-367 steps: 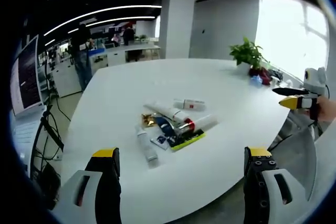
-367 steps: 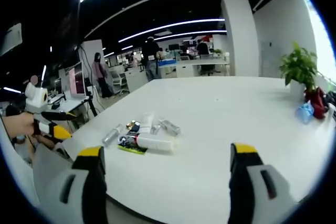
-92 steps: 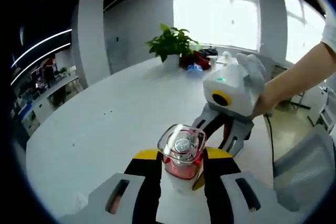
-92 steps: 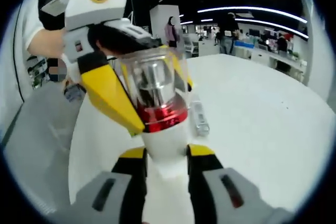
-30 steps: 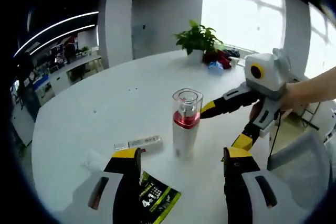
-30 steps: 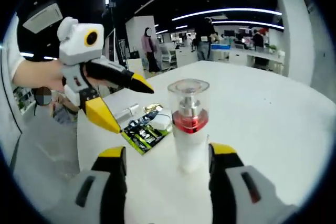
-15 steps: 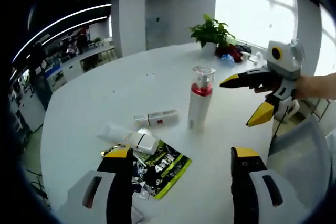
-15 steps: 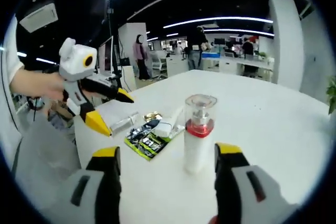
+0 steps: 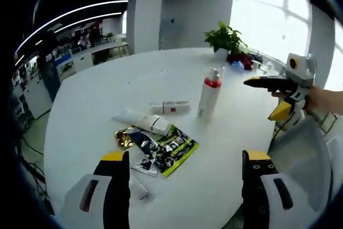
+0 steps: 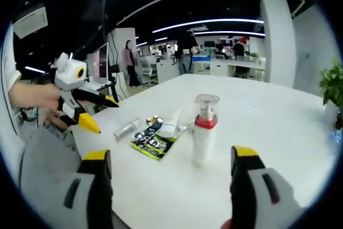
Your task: Arrange the skincare products in the storage area until every visible bottle or jar stands upright without overlapping.
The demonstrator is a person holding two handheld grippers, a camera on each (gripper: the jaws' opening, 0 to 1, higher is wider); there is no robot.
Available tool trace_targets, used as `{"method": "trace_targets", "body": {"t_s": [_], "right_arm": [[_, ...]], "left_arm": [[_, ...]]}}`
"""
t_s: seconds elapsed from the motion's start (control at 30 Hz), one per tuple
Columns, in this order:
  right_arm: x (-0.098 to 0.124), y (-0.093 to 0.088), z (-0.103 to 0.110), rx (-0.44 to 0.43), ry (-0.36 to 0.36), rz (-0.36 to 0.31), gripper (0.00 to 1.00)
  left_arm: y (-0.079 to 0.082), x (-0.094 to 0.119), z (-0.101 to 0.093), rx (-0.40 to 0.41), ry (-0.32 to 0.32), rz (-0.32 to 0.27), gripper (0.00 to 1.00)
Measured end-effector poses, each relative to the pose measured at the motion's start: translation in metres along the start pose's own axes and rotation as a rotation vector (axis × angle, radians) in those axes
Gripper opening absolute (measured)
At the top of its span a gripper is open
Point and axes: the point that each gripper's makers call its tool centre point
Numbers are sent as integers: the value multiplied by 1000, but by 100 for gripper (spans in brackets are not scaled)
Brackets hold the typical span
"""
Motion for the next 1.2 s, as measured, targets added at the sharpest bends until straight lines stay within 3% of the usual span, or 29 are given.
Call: {"method": "trace_targets", "body": {"t_s": [0.27,0.57,0.9,1.2], "right_arm": [[20,-4,1,-22,-32,19,100],[36,-11,-2,-37,-39,29,100],[32,-14,0,-39,-10,25,100],[34,-15,-10,-41,21,11,100]], "left_arm": [[-15,17,-1,45,4,2,91],[-24,31,-6,140,77,-10,97],[-33,47,-6,212,174,-15,97],[-26,40,-9,223,210,-14,97]]}}
Point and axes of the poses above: the point that each gripper's makers call its tool centre point, and the gripper's own axes: x roughly backward along the fingers, z roughly to its left, y roughly out of its top, and after that the axes turned 7 degrees about x, right-handed
